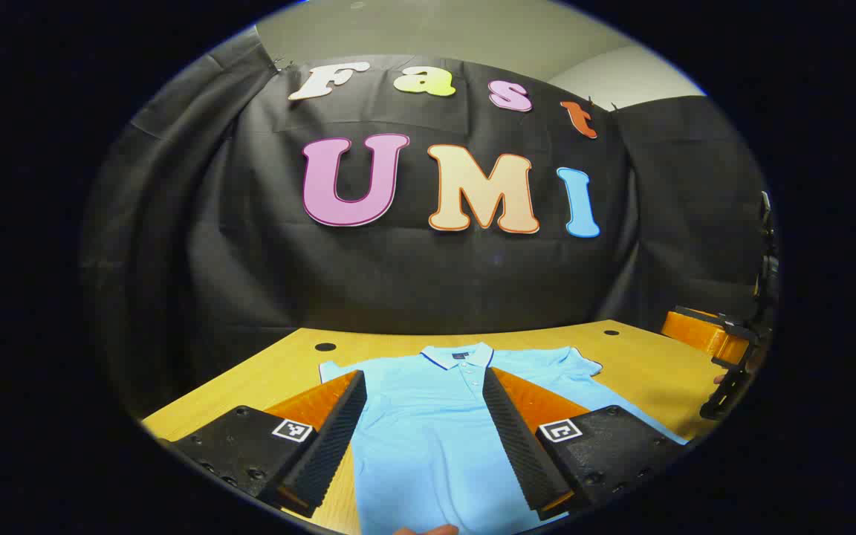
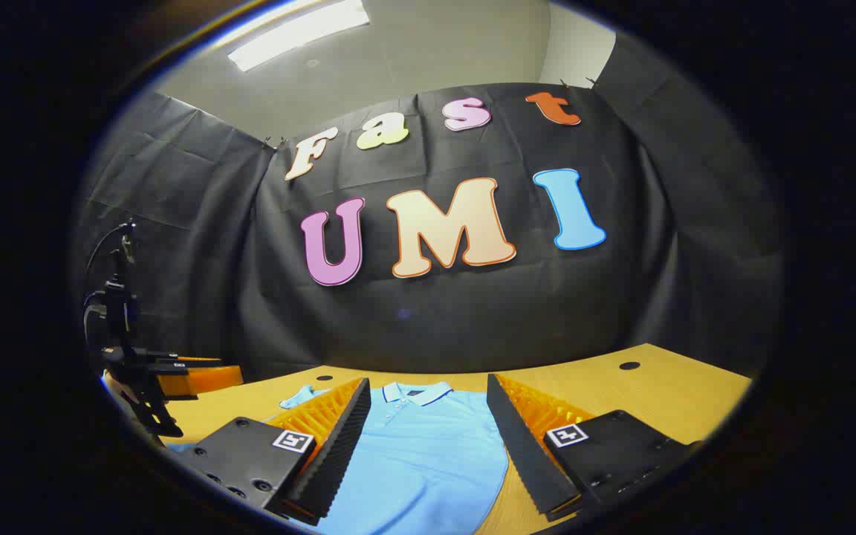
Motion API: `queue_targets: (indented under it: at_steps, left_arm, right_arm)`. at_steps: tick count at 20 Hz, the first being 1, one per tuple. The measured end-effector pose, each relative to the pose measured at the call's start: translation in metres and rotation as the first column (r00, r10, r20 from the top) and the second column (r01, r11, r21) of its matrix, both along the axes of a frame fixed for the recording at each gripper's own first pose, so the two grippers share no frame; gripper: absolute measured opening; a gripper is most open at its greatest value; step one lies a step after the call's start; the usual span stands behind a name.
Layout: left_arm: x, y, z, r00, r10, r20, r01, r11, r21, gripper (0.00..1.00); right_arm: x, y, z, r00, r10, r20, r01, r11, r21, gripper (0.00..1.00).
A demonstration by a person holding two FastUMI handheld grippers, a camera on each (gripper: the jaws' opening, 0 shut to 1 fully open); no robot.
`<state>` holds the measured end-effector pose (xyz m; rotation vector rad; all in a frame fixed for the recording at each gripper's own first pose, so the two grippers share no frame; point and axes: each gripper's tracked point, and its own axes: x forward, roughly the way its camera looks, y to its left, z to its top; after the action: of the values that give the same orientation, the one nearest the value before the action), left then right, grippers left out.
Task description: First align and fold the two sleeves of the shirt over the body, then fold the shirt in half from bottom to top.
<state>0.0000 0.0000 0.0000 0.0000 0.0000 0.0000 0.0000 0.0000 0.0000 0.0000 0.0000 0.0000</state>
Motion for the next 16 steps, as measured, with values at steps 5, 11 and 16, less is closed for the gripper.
queue_targets:
  at_steps: [5, 11, 16]
  left_arm:
    - [0.001, 0.001, -0.013, 0.999, 0.015, -0.045, -0.016, 1.000, -0.027, 0.94]
    - [-0.003, 0.010, -0.020, 0.995, 0.052, -0.085, -0.056, 0.998, -0.038, 0.94]
    - [-0.004, 0.005, -0.024, 0.994, 0.040, -0.102, -0.046, 0.997, -0.055, 0.94]
  right_arm:
    - [0.007, 0.000, -0.012, 0.999, 0.000, -0.044, 0.000, 1.000, 0.008, 0.98]
    - [0.004, 0.007, -0.030, 0.994, 0.027, -0.106, -0.026, 1.000, 0.006, 0.98]
    - [0.002, 0.011, -0.033, 0.992, 0.033, -0.123, -0.035, 0.999, -0.020, 0.98]
